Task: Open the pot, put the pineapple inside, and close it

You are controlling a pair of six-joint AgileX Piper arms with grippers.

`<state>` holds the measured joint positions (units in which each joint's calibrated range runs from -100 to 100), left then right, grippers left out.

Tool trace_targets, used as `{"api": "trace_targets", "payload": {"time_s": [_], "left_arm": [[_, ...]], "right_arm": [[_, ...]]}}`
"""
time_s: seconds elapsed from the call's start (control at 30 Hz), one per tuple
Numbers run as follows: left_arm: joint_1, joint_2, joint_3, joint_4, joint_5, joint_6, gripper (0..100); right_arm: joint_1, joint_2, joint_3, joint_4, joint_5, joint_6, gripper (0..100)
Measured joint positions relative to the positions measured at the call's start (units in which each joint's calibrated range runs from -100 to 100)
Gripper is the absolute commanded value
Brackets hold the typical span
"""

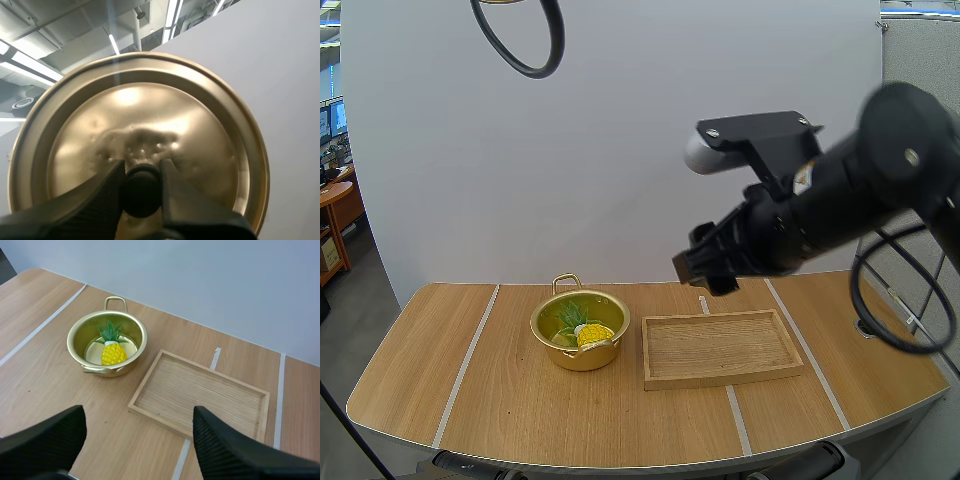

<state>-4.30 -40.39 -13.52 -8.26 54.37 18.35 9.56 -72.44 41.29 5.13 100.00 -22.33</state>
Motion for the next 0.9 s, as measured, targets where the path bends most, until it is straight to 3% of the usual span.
{"api": "trace_targets", "payload": {"time_s": [0.43, 0.9], "left_arm": [[0.0, 0.0, 0.0, 0.0, 0.0, 0.0, 0], [0.0, 0.0, 0.0, 0.0, 0.0, 0.0, 0]], "right_arm": [[-0.08, -11.93, 13.41, 0.99, 0.0, 0.0, 100], [-0.73, -14.66, 16.28, 2.15, 0.0, 0.1, 100]]}}
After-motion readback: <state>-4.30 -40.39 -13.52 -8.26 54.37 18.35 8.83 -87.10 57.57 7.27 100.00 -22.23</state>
